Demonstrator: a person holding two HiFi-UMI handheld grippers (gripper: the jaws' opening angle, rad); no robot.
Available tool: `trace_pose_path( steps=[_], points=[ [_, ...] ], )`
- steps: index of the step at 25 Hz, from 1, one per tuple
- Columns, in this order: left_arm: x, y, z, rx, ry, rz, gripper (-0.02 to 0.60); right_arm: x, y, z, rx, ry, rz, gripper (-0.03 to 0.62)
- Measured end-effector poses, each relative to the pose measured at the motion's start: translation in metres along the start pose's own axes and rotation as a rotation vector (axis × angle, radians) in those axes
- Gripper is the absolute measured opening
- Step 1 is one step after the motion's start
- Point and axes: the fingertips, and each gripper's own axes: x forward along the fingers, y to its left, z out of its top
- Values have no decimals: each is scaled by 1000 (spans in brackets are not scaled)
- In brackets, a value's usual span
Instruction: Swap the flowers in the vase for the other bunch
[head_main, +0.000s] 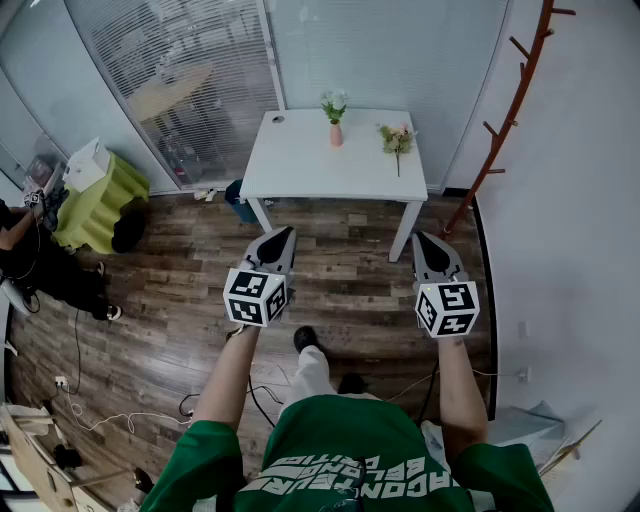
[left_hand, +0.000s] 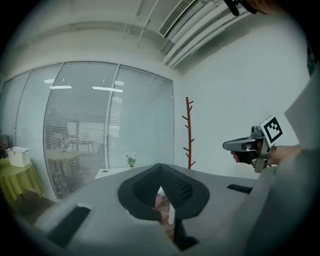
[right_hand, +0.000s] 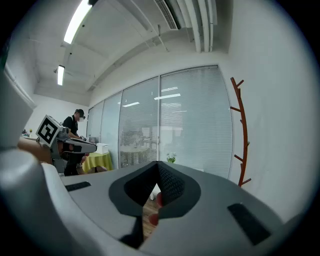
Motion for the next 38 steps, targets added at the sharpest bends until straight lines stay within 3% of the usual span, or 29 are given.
trace_pose_path(
  steps=[10,25,38],
  points=[
    [29,40,-1,-8,10,-16,3,51,8,-2,8,26,14,11],
    [96,165,15,-26,-7,-41,3,185,23,29,-3,39,-3,11],
    [112,243,12,-49,-15,-78,3,251,63,42,-36,55,-36,11]
  ],
)
